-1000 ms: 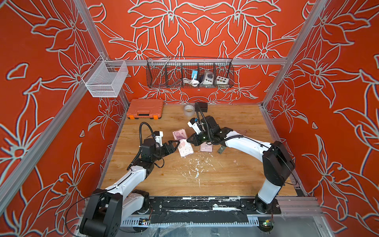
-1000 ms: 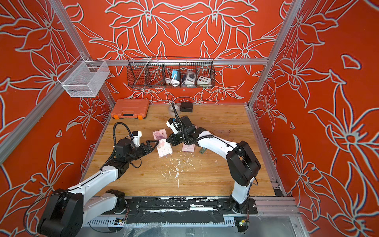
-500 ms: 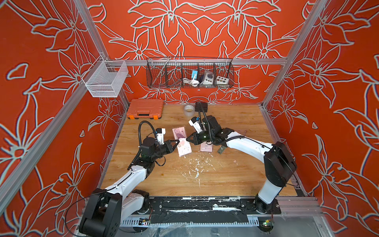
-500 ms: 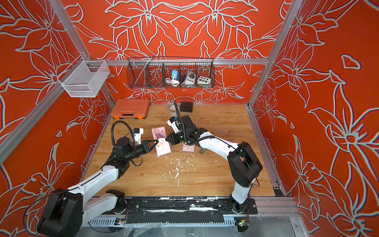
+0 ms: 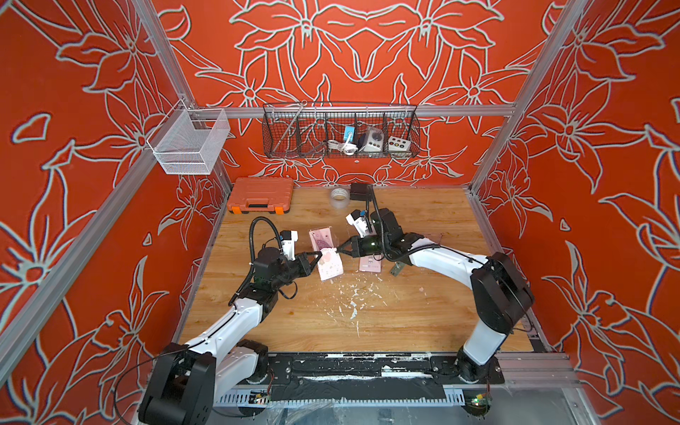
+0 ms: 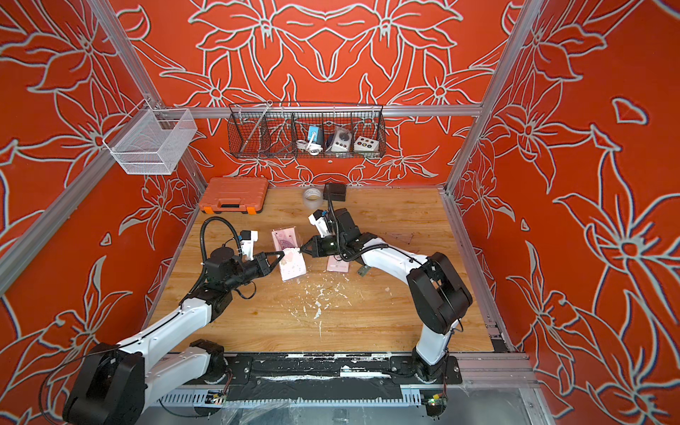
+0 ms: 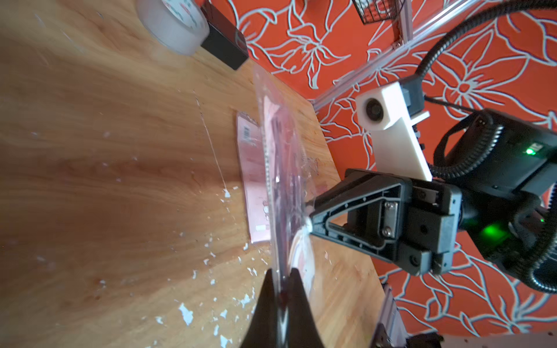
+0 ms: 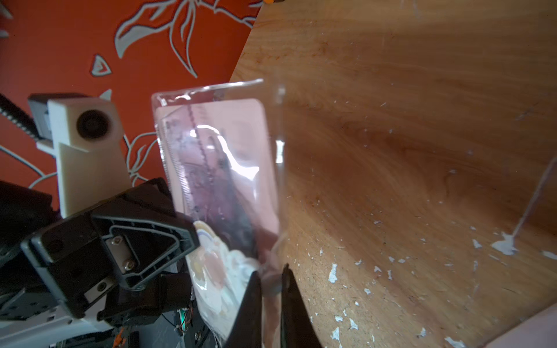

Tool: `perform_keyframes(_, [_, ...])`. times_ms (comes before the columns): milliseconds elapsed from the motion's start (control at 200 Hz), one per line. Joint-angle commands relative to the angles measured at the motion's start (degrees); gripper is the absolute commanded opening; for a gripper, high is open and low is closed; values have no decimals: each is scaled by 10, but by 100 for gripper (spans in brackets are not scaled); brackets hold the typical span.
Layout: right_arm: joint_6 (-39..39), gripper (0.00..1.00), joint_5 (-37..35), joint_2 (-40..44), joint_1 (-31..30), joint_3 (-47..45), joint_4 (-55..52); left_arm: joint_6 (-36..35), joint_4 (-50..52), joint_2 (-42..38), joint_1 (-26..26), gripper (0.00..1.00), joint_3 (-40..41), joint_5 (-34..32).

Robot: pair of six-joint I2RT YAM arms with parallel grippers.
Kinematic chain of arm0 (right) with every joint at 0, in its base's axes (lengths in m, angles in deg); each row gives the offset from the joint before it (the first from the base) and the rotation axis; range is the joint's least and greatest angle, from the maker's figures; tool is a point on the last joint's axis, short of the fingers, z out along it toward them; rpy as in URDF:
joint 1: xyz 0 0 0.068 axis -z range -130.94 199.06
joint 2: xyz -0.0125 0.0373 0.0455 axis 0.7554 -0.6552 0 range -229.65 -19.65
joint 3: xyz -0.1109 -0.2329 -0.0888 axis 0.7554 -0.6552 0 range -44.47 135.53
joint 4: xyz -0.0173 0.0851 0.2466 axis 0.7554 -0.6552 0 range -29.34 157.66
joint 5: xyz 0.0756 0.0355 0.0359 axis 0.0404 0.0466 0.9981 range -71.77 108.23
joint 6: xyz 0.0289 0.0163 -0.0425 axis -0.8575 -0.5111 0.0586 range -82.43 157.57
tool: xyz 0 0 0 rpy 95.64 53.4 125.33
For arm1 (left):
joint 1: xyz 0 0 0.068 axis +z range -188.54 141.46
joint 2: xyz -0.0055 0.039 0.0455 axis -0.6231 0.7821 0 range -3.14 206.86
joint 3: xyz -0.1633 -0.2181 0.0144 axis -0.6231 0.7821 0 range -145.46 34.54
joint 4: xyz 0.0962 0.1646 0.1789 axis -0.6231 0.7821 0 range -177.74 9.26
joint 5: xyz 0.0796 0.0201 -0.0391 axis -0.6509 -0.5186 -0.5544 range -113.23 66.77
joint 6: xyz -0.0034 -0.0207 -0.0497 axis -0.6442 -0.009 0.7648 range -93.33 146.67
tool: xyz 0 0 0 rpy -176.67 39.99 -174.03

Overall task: Open the ruler set and take out the ruler
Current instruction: Open the ruler set bag.

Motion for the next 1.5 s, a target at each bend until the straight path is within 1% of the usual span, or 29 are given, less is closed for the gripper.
perform_keyframes(0, [-49,0,7,-19,35,-19,53,-30,31,-13,2,0,1,-16])
perform_keyframes(55, [-51,0,7,-20,42,-28,64,-33,36,-14,2,0,0,-18])
perform_keyframes(125, [-36,0,2,-20,48,-28,48,-31,29,-10,2,0,2,-14])
perform_keyframes(255, [-24,0,24,-8,48,-34,59,-31,28,13,2,0,-11,2])
perform_keyframes(315, [-21,0,42,1,49,-41,80,-28,21,21,2,0,-12,3])
perform_keyframes(415, [-14,0,53,26,47,-76,139,-25,13,27,2,0,-12,5])
perform_keyframes(425, [-12,3,56,27,46,-79,144,-25,12,28,2,0,-13,5])
perform_keyframes(450, [-4,15,64,32,44,-85,154,-25,11,29,2,0,-13,7])
perform_keyframes(470, [5,28,67,35,40,-89,158,-24,10,30,2,0,-13,9])
perform_keyframes(490, [15,37,60,37,35,-90,154,-25,10,31,2,0,-13,11])
perform_keyframes(590, [80,65,-34,44,-1,-72,59,-22,11,33,2,0,-13,15])
perform_keyframes(610, [88,68,-53,44,-7,-68,46,-21,9,33,2,0,-12,16])
perform_keyframes(615, [91,72,-57,45,-10,-67,43,-21,8,33,2,0,-12,17])
perform_keyframes(630, [100,78,-74,45,-17,-62,28,-22,7,33,2,0,-12,18])
perform_keyframes(661, [115,81,-102,45,-30,-52,6,-22,7,33,2,0,-11,19])
perform_keyframes(746, [138,83,-150,37,-57,-30,-24,-23,10,32,2,0,-12,19])
perform_keyframes(861, [142,82,-188,8,-73,5,-53,-22,9,33,1,0,-12,23])
perform_keyframes(1011, [154,71,-186,-31,-77,36,-69,-19,2,30,2,0,-7,26])
perform_keyframes(1081, [159,60,-182,-44,-81,53,-86,-21,-3,34,2,0,-4,26])
perform_keyframes(1151, [157,46,-179,-54,-81,58,-88,-22,2,40,1,0,-6,30])
perform_keyframes(1296, [149,19,-204,-54,-80,59,-97,-13,-11,36,1,0,-1,41])
perform_keyframes(1381, [141,2,-196,-50,-73,60,-106,-12,-6,26,2,0,3,36])
perform_keyframes(1401, [140,0,-192,-49,-72,60,-106,-13,-4,25,1,0,3,38])
perform_keyframes(1496, [134,0,-175,-42,-68,55,-101,-12,-8,25,1,0,4,50])
